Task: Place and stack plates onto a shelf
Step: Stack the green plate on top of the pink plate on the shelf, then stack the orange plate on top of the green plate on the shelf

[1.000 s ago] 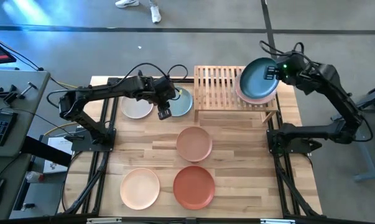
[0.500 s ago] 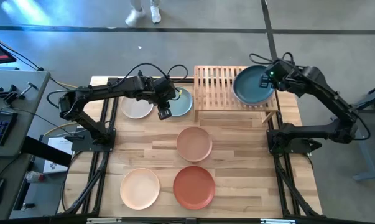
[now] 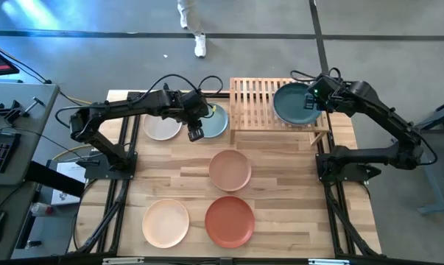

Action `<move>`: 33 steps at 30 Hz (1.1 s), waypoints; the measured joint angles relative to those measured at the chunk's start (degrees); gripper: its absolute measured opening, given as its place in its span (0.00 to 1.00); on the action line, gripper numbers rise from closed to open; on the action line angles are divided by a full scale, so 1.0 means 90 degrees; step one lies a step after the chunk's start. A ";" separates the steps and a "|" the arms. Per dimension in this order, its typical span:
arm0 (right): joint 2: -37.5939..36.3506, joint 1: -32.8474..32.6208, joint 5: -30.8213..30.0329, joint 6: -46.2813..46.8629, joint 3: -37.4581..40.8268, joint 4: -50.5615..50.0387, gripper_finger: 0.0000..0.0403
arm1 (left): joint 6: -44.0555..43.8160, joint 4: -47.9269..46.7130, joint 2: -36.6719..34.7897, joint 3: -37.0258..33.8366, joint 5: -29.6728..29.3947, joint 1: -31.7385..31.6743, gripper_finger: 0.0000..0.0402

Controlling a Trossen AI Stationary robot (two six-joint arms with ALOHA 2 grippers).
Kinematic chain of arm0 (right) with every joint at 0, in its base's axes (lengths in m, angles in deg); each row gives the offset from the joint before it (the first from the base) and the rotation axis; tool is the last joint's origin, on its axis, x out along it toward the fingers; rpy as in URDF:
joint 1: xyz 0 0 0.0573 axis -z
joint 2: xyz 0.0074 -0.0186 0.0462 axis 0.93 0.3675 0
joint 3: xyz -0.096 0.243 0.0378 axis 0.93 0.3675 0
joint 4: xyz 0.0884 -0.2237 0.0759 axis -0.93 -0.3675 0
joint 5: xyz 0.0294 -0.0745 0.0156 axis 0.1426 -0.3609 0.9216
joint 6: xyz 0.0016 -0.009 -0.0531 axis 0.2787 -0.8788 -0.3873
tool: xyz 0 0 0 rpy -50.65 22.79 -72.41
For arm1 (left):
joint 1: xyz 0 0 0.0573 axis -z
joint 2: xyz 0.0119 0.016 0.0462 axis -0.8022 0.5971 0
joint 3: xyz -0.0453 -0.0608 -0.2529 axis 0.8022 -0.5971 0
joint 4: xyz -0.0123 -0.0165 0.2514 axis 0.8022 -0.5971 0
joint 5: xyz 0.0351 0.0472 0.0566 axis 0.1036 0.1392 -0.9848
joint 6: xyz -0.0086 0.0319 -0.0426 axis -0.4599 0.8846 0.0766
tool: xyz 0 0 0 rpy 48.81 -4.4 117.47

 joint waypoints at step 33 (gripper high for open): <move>0.0095 -0.1344 0.3501 -0.0227 -0.0993 0.1116 0.30 | -0.1907 -0.0270 0.0000 0.0000 0.1192 0.0662 0.29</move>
